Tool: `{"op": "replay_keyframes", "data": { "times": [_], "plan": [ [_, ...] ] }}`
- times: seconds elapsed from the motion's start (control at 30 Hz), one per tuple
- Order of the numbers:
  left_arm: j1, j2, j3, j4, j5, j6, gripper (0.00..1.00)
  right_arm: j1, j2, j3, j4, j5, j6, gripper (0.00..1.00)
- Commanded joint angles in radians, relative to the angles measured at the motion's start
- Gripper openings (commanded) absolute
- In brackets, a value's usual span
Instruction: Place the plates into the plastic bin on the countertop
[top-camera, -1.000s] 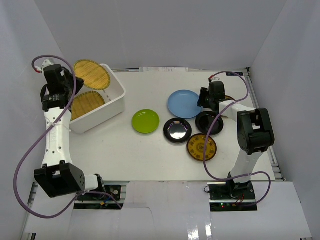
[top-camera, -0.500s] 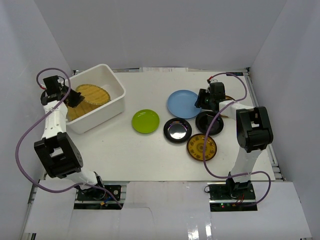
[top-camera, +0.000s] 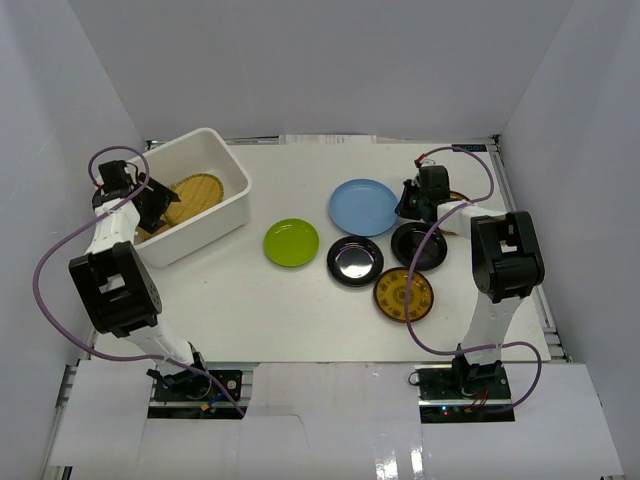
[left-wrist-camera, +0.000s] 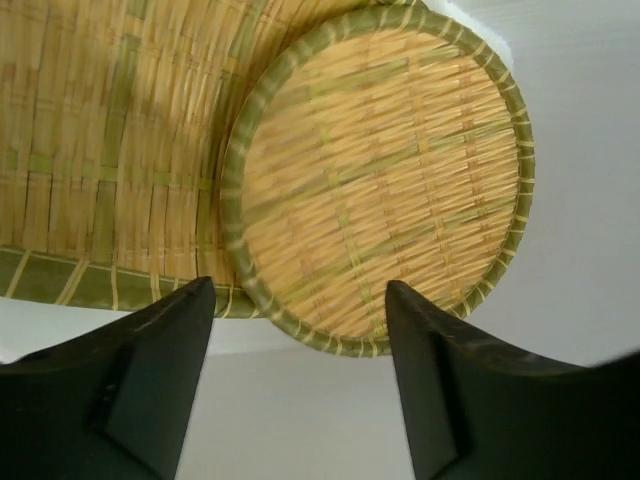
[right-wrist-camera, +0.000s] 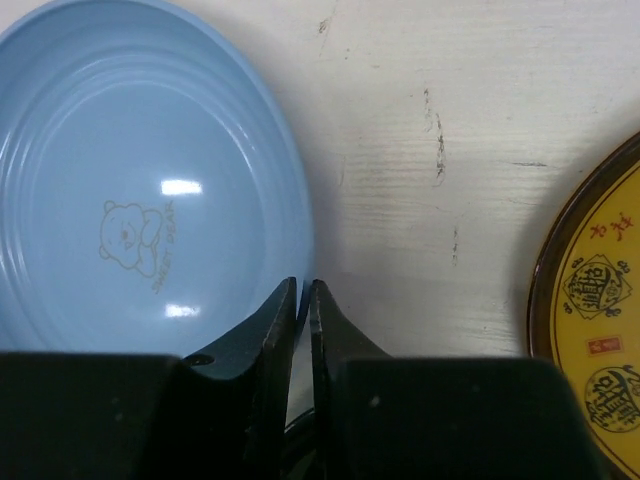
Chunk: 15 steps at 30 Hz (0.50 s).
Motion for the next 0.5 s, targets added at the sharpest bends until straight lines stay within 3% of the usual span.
{"op": "replay_keyframes", "data": {
  "times": [0.0, 0.03, 0.2, 0.37, 0.47],
  "plan": [
    [0.001, -0.048, -0.001, 0.052, 0.009, 0.004, 0.82, -0.001, 0.006, 0.025, 0.035, 0.007, 0.014, 0.12],
    [0.001, -0.057, -0.003, 0.057, 0.016, 0.003, 0.85, -0.001, 0.000, 0.020, 0.041, 0.017, 0.017, 0.08],
    [-0.017, -0.181, -0.030, 0.127, 0.018, -0.022, 0.97, -0.003, -0.082, 0.008, 0.084, 0.037, 0.086, 0.08],
    [-0.085, -0.383, -0.121, 0.300, 0.012, -0.003, 0.98, -0.001, -0.171, -0.006, 0.190, 0.014, 0.206, 0.08],
    [-0.141, -0.433, -0.116, 0.316, 0.006, 0.046, 0.97, -0.001, -0.230, 0.000, 0.206, 0.022, 0.255, 0.08]
  ]
}}
